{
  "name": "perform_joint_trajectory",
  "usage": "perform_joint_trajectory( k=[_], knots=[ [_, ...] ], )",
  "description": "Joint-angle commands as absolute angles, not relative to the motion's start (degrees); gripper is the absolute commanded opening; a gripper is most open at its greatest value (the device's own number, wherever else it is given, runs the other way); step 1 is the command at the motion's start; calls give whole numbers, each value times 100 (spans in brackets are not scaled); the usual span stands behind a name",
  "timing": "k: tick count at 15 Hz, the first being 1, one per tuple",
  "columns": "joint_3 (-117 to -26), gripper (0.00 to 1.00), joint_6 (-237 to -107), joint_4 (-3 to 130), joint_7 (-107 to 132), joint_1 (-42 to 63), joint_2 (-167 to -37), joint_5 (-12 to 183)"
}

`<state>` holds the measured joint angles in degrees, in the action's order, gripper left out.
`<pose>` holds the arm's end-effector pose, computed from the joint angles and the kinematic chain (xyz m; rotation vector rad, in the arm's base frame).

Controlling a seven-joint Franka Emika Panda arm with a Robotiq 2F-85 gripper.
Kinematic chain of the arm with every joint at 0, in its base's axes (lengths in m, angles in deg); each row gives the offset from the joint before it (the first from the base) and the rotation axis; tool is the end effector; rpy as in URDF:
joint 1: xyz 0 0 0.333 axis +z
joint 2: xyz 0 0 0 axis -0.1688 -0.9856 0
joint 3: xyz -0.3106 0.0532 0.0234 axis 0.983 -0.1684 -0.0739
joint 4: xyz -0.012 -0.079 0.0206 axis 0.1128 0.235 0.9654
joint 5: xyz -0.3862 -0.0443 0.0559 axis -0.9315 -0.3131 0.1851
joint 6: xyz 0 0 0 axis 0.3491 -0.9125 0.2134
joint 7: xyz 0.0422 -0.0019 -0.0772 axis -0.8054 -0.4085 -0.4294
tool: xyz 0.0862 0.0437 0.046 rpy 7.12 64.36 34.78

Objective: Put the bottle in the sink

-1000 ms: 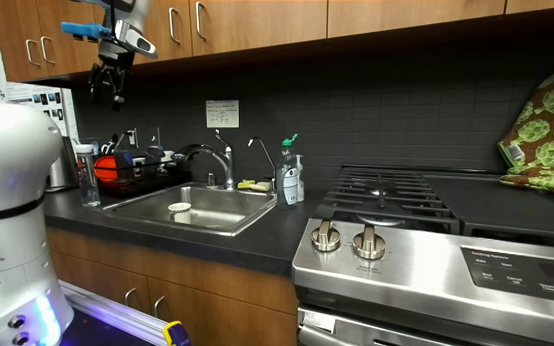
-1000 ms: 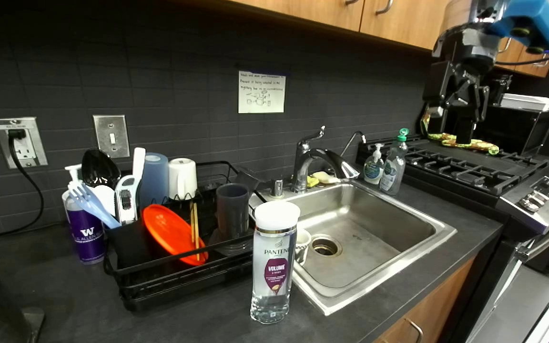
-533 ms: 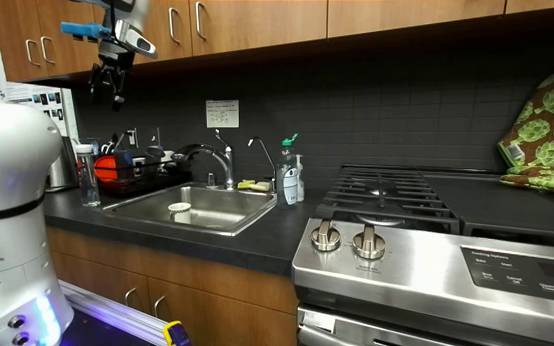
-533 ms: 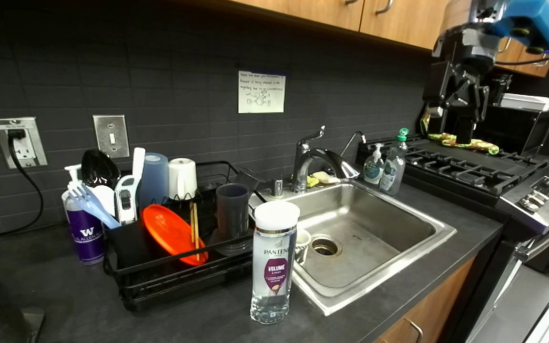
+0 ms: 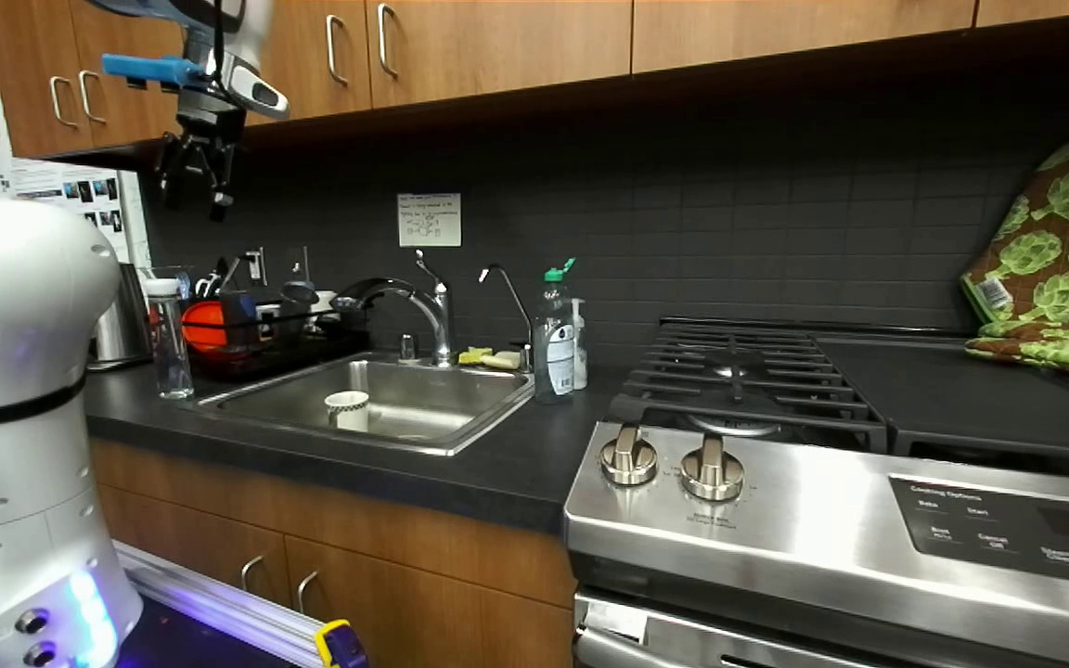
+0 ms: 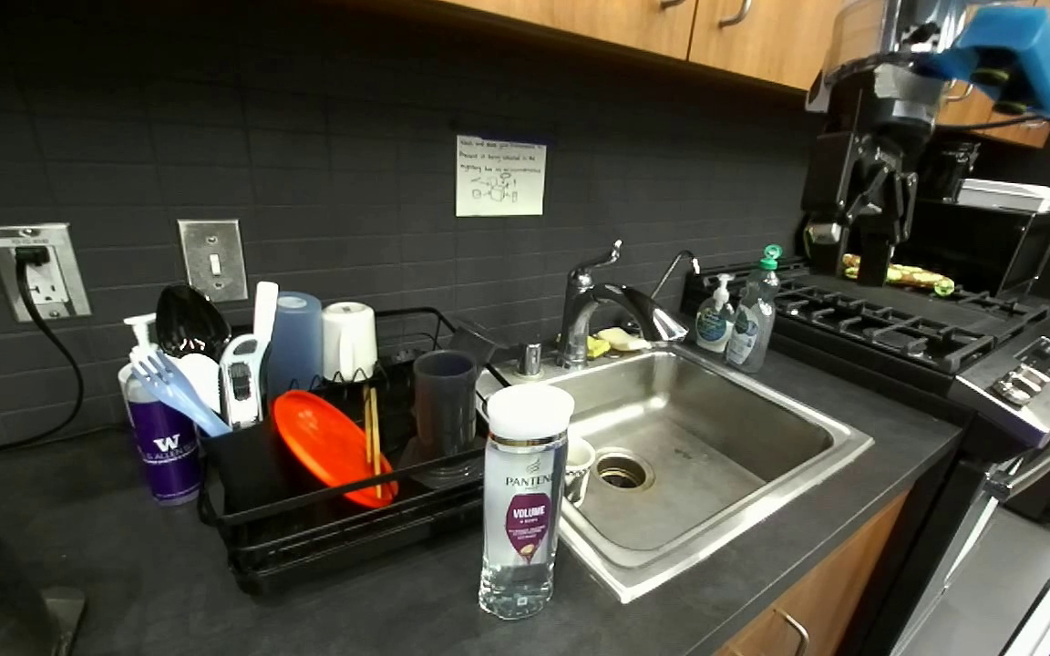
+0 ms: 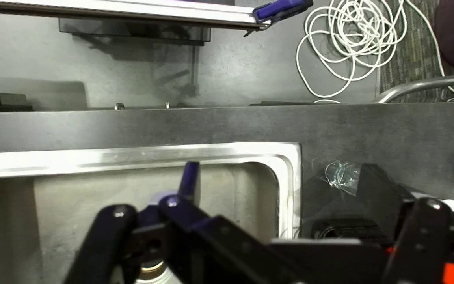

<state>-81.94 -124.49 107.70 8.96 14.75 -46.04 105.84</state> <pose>0.3100 0.1045 0.5470 -2.9201 -0.0223 0.2904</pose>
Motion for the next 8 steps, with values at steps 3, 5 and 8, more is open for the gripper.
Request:
perform_joint_trajectory(
  k=[3,5,8],
  knots=[
    [-8451,100,-13041,10821,1436,1702,-4913,10546],
    [-8540,100,-13201,10750,1623,1804,-5087,10451],
    [-8638,100,-13355,10640,1849,1970,-5296,10363]
  ],
)
